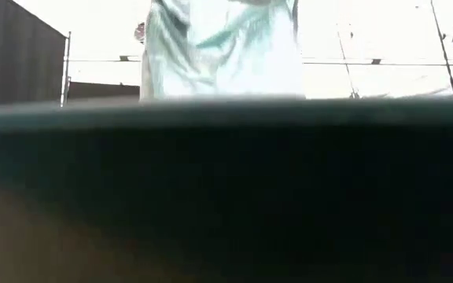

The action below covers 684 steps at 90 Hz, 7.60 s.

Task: Set table place
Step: Fold the blue napkin

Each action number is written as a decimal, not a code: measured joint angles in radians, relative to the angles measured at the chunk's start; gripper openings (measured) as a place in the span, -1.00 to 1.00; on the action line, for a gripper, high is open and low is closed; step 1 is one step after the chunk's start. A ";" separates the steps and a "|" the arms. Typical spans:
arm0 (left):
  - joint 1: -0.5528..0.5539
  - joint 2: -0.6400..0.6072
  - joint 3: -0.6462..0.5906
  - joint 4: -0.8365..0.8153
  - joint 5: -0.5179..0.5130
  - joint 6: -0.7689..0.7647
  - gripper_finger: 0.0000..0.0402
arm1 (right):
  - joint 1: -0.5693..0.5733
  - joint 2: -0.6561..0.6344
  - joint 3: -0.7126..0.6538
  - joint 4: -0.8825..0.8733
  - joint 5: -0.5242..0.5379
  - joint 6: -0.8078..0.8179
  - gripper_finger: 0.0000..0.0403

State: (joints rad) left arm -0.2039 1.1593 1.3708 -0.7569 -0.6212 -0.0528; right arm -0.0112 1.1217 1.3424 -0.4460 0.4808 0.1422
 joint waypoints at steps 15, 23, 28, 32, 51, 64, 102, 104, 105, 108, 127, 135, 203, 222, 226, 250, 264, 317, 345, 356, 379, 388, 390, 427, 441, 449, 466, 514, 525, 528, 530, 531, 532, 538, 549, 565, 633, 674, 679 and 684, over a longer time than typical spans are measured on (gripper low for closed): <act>-0.095 0.000 0.095 -0.015 0.033 0.007 -1.00 | 0.179 0.001 0.024 -0.031 0.148 0.024 -1.00; -0.154 0.002 0.119 -0.018 0.039 -0.019 -1.00 | 0.283 0.001 0.024 -0.055 0.253 0.056 -1.00; -0.190 0.001 0.127 -0.015 0.045 -0.044 -1.00 | 0.346 0.001 0.024 -0.066 0.303 0.080 -1.00; -0.218 0.001 0.129 -0.015 0.049 -0.069 -1.00 | 0.394 0.006 0.024 -0.070 0.349 0.099 -1.00; -0.320 0.023 0.129 -0.010 0.072 -0.160 -1.00 | 0.575 0.021 0.024 -0.057 0.554 0.132 -1.00; -0.342 0.047 0.128 -0.020 0.069 -0.206 -1.00 | 0.587 0.038 0.025 -0.076 0.573 0.181 -1.00; -0.242 0.159 0.079 -0.129 0.056 -0.212 -1.00 | 0.395 0.166 0.024 -0.323 0.512 0.373 -1.00; -0.231 0.161 0.079 -0.138 0.056 -0.205 -1.00 | 0.383 0.170 0.024 -0.323 0.511 0.366 -1.00; -0.226 0.162 0.079 -0.142 0.056 -0.203 -1.00 | 0.377 0.172 0.024 -0.323 0.511 0.363 -1.00; -0.211 0.164 0.079 -0.154 0.055 -0.200 -1.00 | 0.359 0.174 0.024 -0.325 0.505 0.353 -1.00; -0.118 0.163 0.079 -0.208 0.053 -0.169 -1.00 | 0.240 0.177 0.024 -0.339 0.455 0.309 -1.00; -0.083 0.163 0.079 -0.229 0.059 -0.163 -1.00 | 0.191 0.177 0.024 -0.339 0.424 0.291 -1.00; -0.008 0.163 -0.263 -0.085 0.251 -0.204 -1.00 | 0.129 0.187 -0.256 -0.212 0.140 0.483 -1.00; -0.014 0.163 -0.335 -0.054 0.312 -0.236 -1.00 | 0.182 0.187 -0.311 -0.207 0.140 0.585 -1.00; -0.014 0.163 -0.358 -0.026 0.329 -0.239 -1.00 | 0.191 0.187 -0.324 -0.210 0.139 0.608 -1.00; -0.013 0.163 -0.466 0.088 0.418 -0.257 -1.00 | 0.238 0.187 -0.381 -0.202 0.132 0.714 -1.00; -0.013 0.163 -0.483 0.104 0.428 -0.265 -1.00 | 0.243 0.186 -0.396 -0.180 0.104 0.730 -1.00; -0.013 0.163 -0.483 0.103 0.469 -0.279 -0.95 | 0.234 0.187 -0.396 -0.172 0.010 0.677 -0.95; -0.013 0.163 -0.483 0.064 0.506 -0.340 -0.54 | 0.234 0.187 -0.396 -0.192 0.013 0.684 -0.57; -0.014 0.163 -0.483 0.066 0.557 -0.348 -0.43 | 0.233 0.187 -0.395 -0.204 0.012 0.680 -0.41; -0.014 0.163 -0.482 -0.071 0.576 -0.353 -0.41 | 0.233 0.187 -0.395 -0.245 0.011 0.681 -0.28; -0.014 0.163 -0.482 -0.107 0.574 -0.362 -0.41 | 0.231 0.187 -0.395 -0.263 0.011 0.681 -0.29; -0.014 0.163 -0.482 -0.108 0.568 -0.361 -0.41 | 0.227 0.187 -0.395 -0.267 0.011 0.680 -0.29; 0.048 0.163 -0.483 -0.098 0.351 -0.389 -0.41 | -0.047 0.188 -0.573 -0.033 -0.223 0.451 -0.32; 0.075 0.162 -0.541 -0.098 0.360 -0.441 -0.41 | -0.089 0.188 -0.601 0.012 -0.248 0.415 -0.32; 0.074 0.162 -0.578 -0.078 0.387 -0.488 -0.41 | -0.101 0.188 -0.607 0.030 -0.273 0.398 -0.32; 0.043 0.162 -0.589 -0.067 0.410 -0.518 -0.41 | -0.105 0.188 -0.608 0.045 -0.273 0.368 -0.32; 0.050 0.163 -0.589 0.058 0.412 -0.483 -0.41 | -0.107 0.188 -0.608 0.110 -0.273 0.343 -0.32; 0.071 0.191 -0.590 0.061 0.411 -0.475 -0.41 | -0.107 0.188 -0.608 0.119 -0.273 0.344 -0.32; 0.077 0.204 -0.591 0.069 0.411 -0.461 -0.41 | -0.107 0.188 -0.608 0.122 -0.273 0.344 -0.32; 0.080 0.214 -0.591 0.075 0.411 -0.457 -0.41 | -0.107 0.188 -0.608 0.123 -0.273 0.345 -0.32; 0.083 0.220 -0.591 0.080 0.411 -0.452 -0.41 | -0.107 0.188 -0.608 0.123 -0.273 0.345 -0.32; 0.085 0.225 -0.591 0.084 0.411 -0.447 -0.41 | -0.107 0.188 -0.608 0.123 -0.273 0.345 -0.32; 0.097 0.258 -0.591 0.100 0.410 -0.426 -0.41 | -0.107 0.188 -0.608 0.124 -0.273 0.346 -0.32; 0.124 0.299 -0.591 0.089 0.393 -0.403 -0.41 | -0.107 0.188 -0.608 0.123 -0.273 0.346 -0.32; 0.165 0.348 -0.592 0.025 0.346 -0.385 -0.41 | -0.107 0.187 -0.608 0.123 -0.273 0.344 -0.32; 0.102 0.223 -0.562 -0.027 0.209 -0.447 -0.41 | -0.104 0.188 -0.637 0.130 -0.330 0.368 -0.32; -0.128 0.149 -0.562 0.095 0.333 -0.618 -0.41 | -0.052 0.188 -0.710 0.216 -0.377 0.417 -0.32; -0.148 0.167 -0.564 0.095 0.317 -0.659 -0.41 | -0.042 0.188 -0.710 0.225 -0.377 0.418 -0.32; -0.166 0.188 -0.568 0.094 0.290 -0.697 -0.41 | -0.030 0.188 -0.710 0.231 -0.380 0.423 -0.32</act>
State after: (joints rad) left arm -0.3699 1.3477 0.8024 -0.6632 -0.3312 -0.7495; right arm -0.0415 1.3094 0.6327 -0.2153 0.1010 0.5652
